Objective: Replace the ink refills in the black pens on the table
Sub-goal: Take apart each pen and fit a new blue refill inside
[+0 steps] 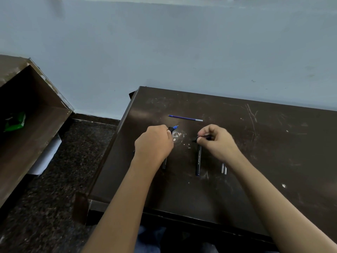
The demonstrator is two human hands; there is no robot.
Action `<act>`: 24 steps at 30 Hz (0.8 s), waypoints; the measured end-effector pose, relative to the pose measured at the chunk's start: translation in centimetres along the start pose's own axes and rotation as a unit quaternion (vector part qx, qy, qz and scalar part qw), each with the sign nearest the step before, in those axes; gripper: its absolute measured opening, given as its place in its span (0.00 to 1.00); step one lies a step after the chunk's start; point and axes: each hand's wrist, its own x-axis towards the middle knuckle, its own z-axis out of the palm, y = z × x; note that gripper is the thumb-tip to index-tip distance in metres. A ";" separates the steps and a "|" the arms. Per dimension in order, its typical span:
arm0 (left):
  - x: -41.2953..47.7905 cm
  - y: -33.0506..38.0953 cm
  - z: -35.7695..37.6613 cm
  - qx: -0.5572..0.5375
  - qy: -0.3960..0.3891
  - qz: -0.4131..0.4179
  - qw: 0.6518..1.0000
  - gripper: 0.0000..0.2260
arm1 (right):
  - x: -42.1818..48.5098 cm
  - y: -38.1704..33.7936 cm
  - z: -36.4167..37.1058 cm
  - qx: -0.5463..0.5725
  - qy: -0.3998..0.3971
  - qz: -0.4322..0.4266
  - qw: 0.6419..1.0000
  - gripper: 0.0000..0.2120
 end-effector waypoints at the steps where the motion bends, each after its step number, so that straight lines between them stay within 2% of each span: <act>1: 0.0 0.1 0.0 -0.007 -0.001 -0.003 1.000 0.14 | -0.4 -0.2 0.6 -0.033 -0.021 -0.026 0.999 0.05; 4: -0.1 0.3 0.0 -0.020 -0.001 0.000 1.000 0.14 | -1.3 -0.4 2.4 -0.137 -0.089 -0.102 0.981 0.07; 8: -0.2 0.3 -0.1 -0.034 0.008 0.016 0.999 0.12 | -1.9 0.1 3.8 -0.304 -0.180 -0.163 0.921 0.08; 14: -0.3 0.5 -0.2 -0.050 0.000 0.017 0.999 0.13 | -1.8 0.5 4.1 -0.295 -0.185 -0.171 0.922 0.07; 17: -0.1 0.9 -0.2 -0.066 -0.024 0.009 0.997 0.14 | -1.5 0.3 3.6 -0.197 -0.161 -0.131 0.958 0.07; 20: -0.1 0.8 -0.1 -0.067 -0.030 0.022 0.997 0.12 | -1.0 -0.5 2.8 -0.029 -0.071 -0.043 0.996 0.05; 22: -0.3 0.7 -0.1 -0.075 -0.035 0.043 0.996 0.10 | -0.7 -0.9 2.5 0.106 -0.059 0.023 0.992 0.11; 24: -0.6 0.8 -0.2 -0.077 -0.068 0.070 0.992 0.05 | -0.6 -1.1 2.3 0.215 -0.078 0.070 0.971 0.14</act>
